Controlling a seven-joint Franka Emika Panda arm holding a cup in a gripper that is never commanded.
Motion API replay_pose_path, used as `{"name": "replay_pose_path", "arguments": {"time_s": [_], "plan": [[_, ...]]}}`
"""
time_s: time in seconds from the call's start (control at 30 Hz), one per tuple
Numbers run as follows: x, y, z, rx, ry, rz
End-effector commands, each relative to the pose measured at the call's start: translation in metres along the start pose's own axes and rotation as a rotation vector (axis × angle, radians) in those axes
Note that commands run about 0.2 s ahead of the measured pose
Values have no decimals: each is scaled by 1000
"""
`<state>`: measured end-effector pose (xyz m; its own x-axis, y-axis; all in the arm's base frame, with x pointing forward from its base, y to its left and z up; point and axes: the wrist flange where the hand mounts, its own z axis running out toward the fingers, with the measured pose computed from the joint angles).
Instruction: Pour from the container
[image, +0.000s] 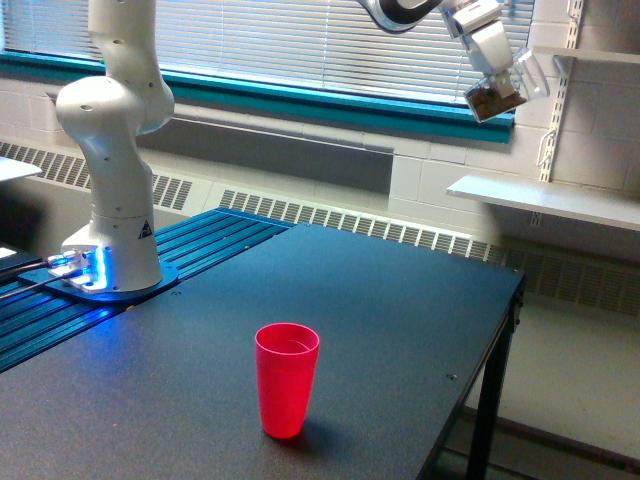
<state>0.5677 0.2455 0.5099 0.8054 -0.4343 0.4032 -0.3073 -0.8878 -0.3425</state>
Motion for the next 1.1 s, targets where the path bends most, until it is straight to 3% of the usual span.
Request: {"name": "replay_pose_path", "arguments": {"time_s": [0.03, 0.67, 1.1], "plan": [[23, 33, -3, -62, 33, 130], [32, 113, 0, -229, 72, 308], [34, 183, -3, -312, 78, 518]]}}
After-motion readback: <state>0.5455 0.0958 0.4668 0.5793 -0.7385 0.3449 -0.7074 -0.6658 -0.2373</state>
